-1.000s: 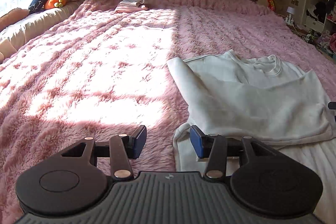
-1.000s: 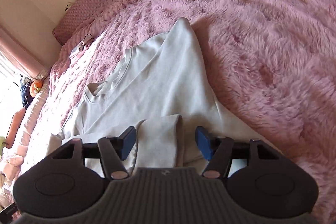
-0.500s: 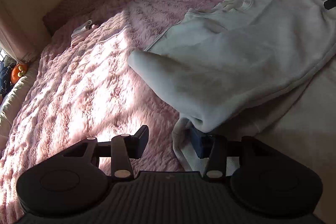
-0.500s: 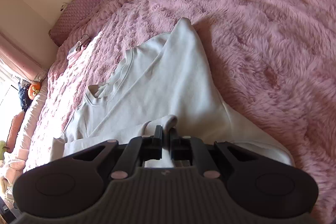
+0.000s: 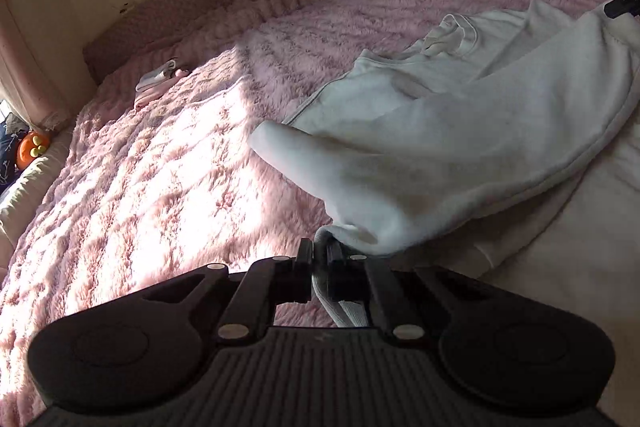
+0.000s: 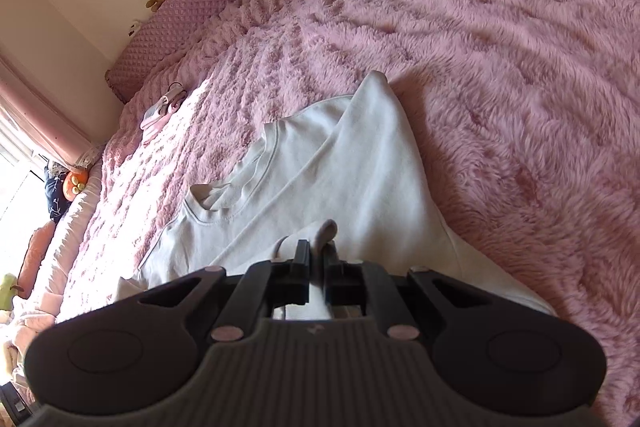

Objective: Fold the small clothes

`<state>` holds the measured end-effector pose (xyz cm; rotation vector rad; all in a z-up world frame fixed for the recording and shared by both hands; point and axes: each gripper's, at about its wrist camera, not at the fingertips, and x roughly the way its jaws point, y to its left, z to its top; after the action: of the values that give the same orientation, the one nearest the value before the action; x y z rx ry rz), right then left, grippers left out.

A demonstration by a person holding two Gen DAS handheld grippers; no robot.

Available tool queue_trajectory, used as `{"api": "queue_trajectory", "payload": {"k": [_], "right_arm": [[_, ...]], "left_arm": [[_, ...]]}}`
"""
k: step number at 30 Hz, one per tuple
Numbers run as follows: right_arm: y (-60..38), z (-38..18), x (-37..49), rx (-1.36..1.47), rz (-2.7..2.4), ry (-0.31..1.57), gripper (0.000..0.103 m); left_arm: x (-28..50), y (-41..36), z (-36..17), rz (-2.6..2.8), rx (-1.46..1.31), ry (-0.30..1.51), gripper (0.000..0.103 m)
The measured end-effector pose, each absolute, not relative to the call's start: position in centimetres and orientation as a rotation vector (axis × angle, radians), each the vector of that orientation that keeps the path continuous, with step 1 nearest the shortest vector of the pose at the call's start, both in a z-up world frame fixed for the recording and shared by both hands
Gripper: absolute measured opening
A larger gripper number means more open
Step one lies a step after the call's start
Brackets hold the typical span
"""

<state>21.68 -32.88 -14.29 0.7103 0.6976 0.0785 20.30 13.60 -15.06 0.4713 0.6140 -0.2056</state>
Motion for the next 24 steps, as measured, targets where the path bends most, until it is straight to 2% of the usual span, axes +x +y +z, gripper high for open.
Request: {"api": "queue_trajectory", "payload": {"k": [5, 10, 14, 15, 17, 19, 21, 24], "right_arm": [[-34.6, -11.9, 18.6, 0.738, 0.018, 0.584, 0.0], [-36.7, -15.8, 17.8, 0.751, -0.06, 0.699, 0.0], [-36.7, -18.7, 17.7, 0.754, -0.081, 0.755, 0.002], [-36.8, -18.9, 17.7, 0.777, -0.078, 0.752, 0.004], [-36.9, -18.7, 17.5, 0.829, -0.071, 0.739, 0.017], [-36.8, -18.3, 17.3, 0.844, -0.047, 0.721, 0.038], [-36.3, -17.9, 17.3, 0.81, -0.039, 0.728, 0.044], [-35.2, -17.5, 17.2, 0.738, -0.072, 0.754, 0.044]], "left_arm": [[18.9, 13.7, -15.2, -0.076, 0.269, 0.581, 0.006], [19.3, 13.2, -16.5, -0.008, 0.173, 0.63, 0.006], [18.9, 12.9, -16.4, -0.016, 0.231, 0.635, 0.008], [18.8, 12.9, -16.2, -0.018, 0.252, 0.629, 0.009], [18.2, 12.8, -15.5, -0.021, 0.297, 0.603, 0.013], [17.6, 12.4, -14.7, -0.025, 0.339, 0.56, 0.014], [16.8, 12.0, -13.9, -0.04, 0.33, 0.535, 0.014], [15.4, 11.1, -13.4, -0.039, 0.337, 0.507, 0.014]]}}
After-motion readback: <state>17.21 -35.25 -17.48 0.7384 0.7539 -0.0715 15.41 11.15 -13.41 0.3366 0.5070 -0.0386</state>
